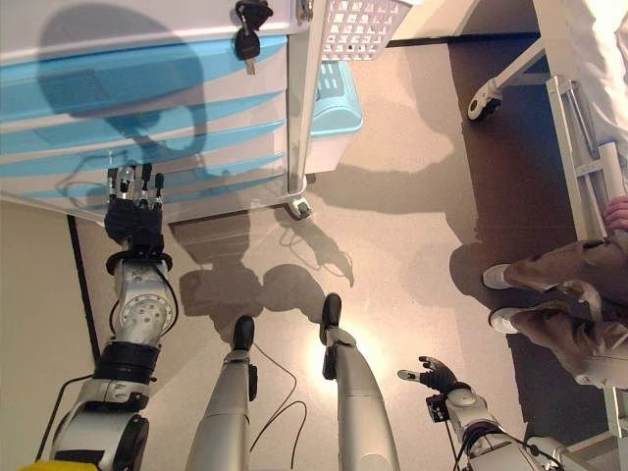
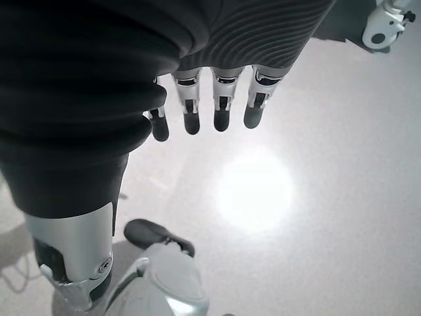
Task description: Open the drawer and pick up the medicine
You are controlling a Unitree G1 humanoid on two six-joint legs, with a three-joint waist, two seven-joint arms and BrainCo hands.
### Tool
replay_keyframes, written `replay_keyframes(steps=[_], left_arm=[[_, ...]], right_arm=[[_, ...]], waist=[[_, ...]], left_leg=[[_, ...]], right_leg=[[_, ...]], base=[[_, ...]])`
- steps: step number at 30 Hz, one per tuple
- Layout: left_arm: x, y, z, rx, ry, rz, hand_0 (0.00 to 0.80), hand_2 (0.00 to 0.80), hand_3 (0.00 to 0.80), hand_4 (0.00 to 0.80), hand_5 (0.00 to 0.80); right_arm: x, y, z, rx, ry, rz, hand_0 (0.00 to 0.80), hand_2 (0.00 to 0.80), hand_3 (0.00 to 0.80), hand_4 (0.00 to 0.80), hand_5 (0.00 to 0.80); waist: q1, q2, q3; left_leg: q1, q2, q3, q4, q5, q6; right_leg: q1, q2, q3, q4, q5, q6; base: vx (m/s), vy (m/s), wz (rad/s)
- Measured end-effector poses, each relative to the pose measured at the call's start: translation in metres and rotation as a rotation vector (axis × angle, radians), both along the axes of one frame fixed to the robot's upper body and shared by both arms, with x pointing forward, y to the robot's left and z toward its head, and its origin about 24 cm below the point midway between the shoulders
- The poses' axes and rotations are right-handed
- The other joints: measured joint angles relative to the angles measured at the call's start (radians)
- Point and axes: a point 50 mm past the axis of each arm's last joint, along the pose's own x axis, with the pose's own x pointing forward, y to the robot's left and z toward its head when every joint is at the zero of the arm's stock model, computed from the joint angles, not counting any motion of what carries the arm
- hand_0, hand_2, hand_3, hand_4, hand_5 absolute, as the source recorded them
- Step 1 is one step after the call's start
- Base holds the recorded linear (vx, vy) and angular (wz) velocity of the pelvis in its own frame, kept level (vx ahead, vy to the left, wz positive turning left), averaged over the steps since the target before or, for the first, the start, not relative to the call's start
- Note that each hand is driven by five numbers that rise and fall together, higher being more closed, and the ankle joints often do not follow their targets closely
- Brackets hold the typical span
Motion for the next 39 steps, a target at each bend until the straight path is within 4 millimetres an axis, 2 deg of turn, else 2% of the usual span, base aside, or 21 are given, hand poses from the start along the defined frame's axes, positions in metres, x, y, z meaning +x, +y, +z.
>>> replay_keyframes(steps=[18, 39], left_arm=[[0.000, -0.001, 0.000, 0.002, 0.000, -0.001, 0.800, 0.800, 0.800, 0.800, 0.800], [0.001, -0.012, -0.007, -0.041, 0.004, -0.027, 0.800, 0.800, 0.800, 0.800, 0.800]], right_arm=[[0.000, 0.000, 0.000, 0.001, 0.001, 0.000, 0.000, 0.000, 0.000, 0.000, 0.000], [-0.002, -0.001, -0.001, -0.001, 0.007, -0.004, 0.000, 0.000, 0.000, 0.000, 0.000]], waist=[[0.000, 0.000, 0.003], [0.013, -0.001, 0.016]], left_leg=[[0.001, -0.001, 0.000, 0.004, 0.000, 0.000], [0.016, -0.009, -0.009, 0.004, 0.001, -0.002]], right_leg=[[0.000, -0.002, -0.001, 0.007, -0.001, -0.001], [0.000, -0.016, -0.015, 0.050, -0.026, -0.009]], base=[[-0.002, -0.002, 0.00], [-0.004, -0.007, 0.01]])
